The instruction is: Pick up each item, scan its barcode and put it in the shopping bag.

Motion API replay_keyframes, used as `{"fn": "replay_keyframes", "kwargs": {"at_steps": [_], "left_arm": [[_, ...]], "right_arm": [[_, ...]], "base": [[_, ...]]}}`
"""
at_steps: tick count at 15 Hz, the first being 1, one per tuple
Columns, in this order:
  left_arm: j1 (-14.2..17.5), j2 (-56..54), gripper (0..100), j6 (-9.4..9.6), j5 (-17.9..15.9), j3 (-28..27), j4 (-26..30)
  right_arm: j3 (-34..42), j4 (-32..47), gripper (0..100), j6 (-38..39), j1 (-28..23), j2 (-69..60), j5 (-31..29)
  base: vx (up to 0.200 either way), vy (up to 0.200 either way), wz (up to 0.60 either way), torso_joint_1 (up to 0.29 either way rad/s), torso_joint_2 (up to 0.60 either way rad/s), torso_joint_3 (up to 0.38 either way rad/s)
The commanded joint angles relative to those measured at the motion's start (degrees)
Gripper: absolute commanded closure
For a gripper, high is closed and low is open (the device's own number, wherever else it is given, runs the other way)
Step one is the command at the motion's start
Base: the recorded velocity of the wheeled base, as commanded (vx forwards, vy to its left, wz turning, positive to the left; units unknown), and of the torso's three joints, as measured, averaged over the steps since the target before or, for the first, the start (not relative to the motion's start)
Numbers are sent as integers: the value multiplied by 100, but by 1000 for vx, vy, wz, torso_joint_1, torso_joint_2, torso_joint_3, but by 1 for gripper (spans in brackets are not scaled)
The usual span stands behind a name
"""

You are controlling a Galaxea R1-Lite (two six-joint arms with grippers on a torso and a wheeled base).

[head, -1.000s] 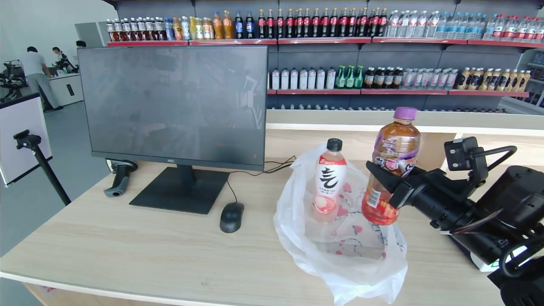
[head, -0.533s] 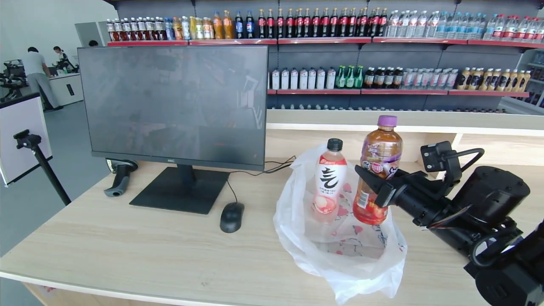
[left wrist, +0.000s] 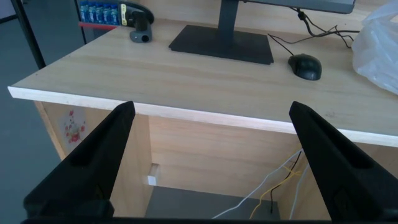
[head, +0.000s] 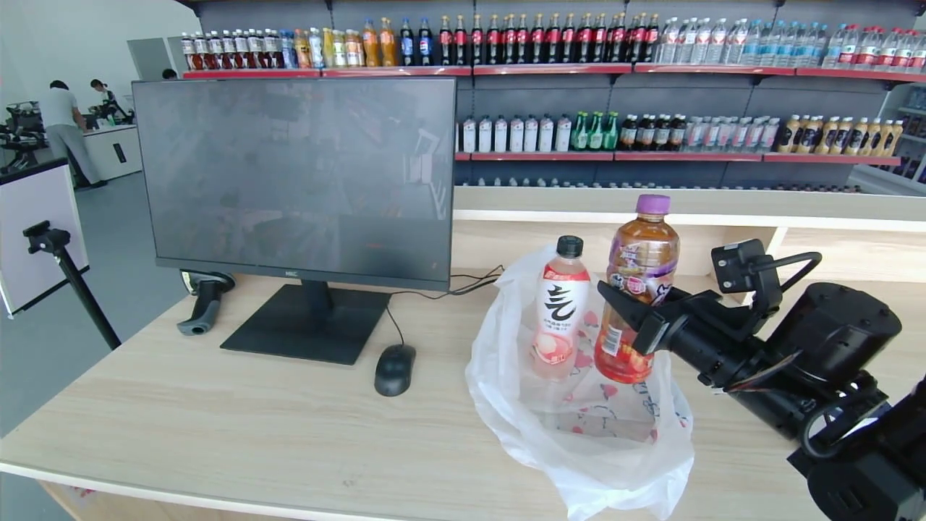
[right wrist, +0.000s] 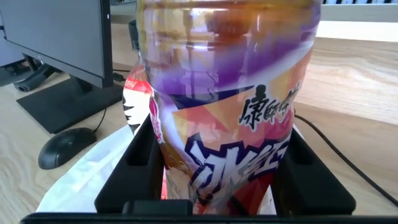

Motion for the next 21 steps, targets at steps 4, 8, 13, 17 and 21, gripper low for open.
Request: {"fn": "replay_keyframes", "kwargs": {"at_steps": [4, 8, 13, 17, 21], "left_arm": [[0, -2, 0, -2, 1, 1, -1], [0, -2, 0, -46, 10, 1, -10], [0, -2, 0, -37, 10, 1, -10], [0, -2, 0, -37, 10, 10, -10], [0, -2, 0, -29, 10, 10, -10]], "right_arm": [[-139, -3, 100, 6, -107, 479, -5], [-499, -3, 100, -55, -177, 857, -128], [-411, -3, 100, -196, -388, 954, -216], [-490, -3, 100, -187, -406, 1015, -216], [-437, -3, 100, -214, -415, 998, -216]], "base": [[0, 0, 0, 0, 0, 0], [0, 0, 0, 0, 0, 0], [0, 0, 0, 0, 0, 0], [0, 0, 0, 0, 0, 0], [0, 0, 0, 0, 0, 0]]}}
